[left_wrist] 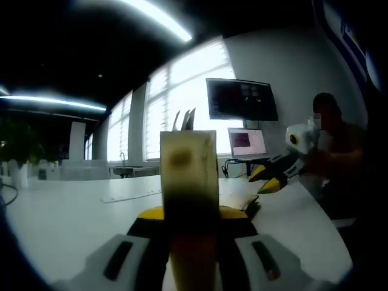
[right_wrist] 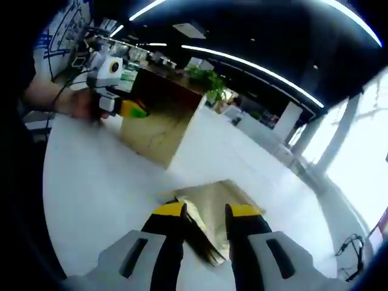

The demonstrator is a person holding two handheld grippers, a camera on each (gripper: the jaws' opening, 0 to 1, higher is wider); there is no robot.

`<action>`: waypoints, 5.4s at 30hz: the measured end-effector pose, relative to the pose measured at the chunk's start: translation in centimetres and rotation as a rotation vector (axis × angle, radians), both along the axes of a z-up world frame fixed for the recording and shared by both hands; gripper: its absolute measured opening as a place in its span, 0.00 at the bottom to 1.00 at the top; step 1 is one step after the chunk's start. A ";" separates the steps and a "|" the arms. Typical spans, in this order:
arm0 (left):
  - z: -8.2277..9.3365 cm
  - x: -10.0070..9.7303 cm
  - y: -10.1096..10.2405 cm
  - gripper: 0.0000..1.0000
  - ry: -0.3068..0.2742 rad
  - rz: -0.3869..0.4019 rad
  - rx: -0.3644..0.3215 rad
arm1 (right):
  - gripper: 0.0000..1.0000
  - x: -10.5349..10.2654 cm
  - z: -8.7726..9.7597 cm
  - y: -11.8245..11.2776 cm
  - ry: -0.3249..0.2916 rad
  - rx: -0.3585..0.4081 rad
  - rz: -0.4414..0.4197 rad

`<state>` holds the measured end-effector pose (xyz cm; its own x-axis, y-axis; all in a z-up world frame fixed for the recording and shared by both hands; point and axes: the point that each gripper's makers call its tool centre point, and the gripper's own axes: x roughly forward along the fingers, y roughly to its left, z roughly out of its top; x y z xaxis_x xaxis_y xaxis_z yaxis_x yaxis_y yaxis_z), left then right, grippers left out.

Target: Extract single mask from mask box in order stack masks on table

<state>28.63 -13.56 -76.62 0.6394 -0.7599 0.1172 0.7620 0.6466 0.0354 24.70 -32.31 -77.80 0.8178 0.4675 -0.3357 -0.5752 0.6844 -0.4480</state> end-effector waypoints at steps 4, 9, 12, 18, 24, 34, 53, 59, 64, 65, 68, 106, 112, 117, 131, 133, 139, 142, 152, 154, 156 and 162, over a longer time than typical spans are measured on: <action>0.0 0.0 0.0 0.31 -0.001 0.001 0.001 | 0.24 -1.1 1.3 0.5 -0.008 0.036 0.012; 0.0 0.0 0.0 0.31 -0.001 0.001 0.001 | 0.25 -1.8 2.4 1.5 -0.026 0.162 0.034; 0.0 0.0 0.0 0.31 -0.001 0.001 0.001 | 0.25 -1.8 2.3 1.5 -0.022 0.208 0.030; 0.0 -0.1 -0.1 0.31 -0.001 0.002 0.001 | 0.26 -1.8 1.7 1.6 -0.003 0.333 0.025; -0.1 -0.2 -0.1 0.31 0.001 0.002 -0.001 | 0.29 -1.7 0.8 1.6 -0.009 0.407 0.028; -0.2 -0.2 -0.1 0.31 0.003 0.001 0.000 | 0.30 -1.6 0.5 1.4 -0.082 0.468 0.068; -0.3 -0.5 -0.3 0.31 0.010 -0.002 -0.004 | 0.29 -2.2 -0.2 1.4 -0.066 0.574 0.080; -0.3 -0.5 -0.3 0.31 0.013 -0.004 -0.006 | 0.29 -2.4 -0.3 1.5 -0.072 0.562 0.090; -0.4 -0.4 -0.3 0.31 0.013 -0.001 -0.002 | 0.29 -2.3 0.1 1.0 -0.092 0.570 0.083; -0.4 -0.4 -0.3 0.31 0.013 0.000 -0.002 | 0.29 -2.3 0.1 1.0 -0.094 0.573 0.085; -0.4 -0.4 -0.3 0.31 0.012 0.001 -0.001 | 0.29 -2.3 0.0 1.1 -0.089 0.567 0.088; -0.1 -0.2 -0.1 0.30 0.004 0.003 0.002 | 0.25 -3.0 3.9 1.5 -0.081 0.550 0.129; -0.1 -0.1 -0.1 0.30 0.002 0.004 0.003 | 0.25 -2.8 6.0 1.5 -0.083 0.561 0.148; -0.1 0.0 0.0 0.30 0.003 0.002 0.002 | 0.25 -2.7 7.0 2.2 -0.087 0.518 0.176; -0.1 -0.3 -0.2 0.30 -0.008 -0.014 0.006 | 0.26 -2.2 10.7 5.9 -0.112 0.398 0.290; -0.1 -0.4 -0.3 0.30 -0.012 -0.016 0.008 | 0.26 -2.0 11.1 6.7 -0.111 0.375 0.308; -0.1 -0.5 -0.4 0.29 -0.008 -0.018 0.008 | 0.26 -1.4 12.3 8.0 -0.109 0.346 0.342; -0.1 -0.4 -0.3 0.30 -0.002 -0.019 0.004 | 0.26 -1.1 12.6 8.5 -0.098 0.344 0.351; -0.1 -0.3 -0.2 0.30 0.000 -0.013 0.002 | 0.26 -0.1 12.9 9.7 -0.078 0.277 0.376; -0.1 -0.3 -0.2 0.30 0.000 -0.011 0.003 | 0.26 0.0 12.7 9.9 -0.077 0.254 0.380; -0.1 -0.3 -0.2 0.30 0.000 -0.011 0.002 | 0.26 0.1 12.7 10.3 -0.075 0.228 0.388; -0.1 -0.3 -0.2 0.30 -0.002 -0.011 0.003 | 0.25 0.7 13.4 11.6 -0.075 0.173 0.419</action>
<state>28.29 -13.78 -76.71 0.6310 -0.7671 0.1160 0.7688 0.6383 0.0385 25.37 -20.66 -64.41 0.5654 0.8070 -0.1706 -0.7887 0.4684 -0.3982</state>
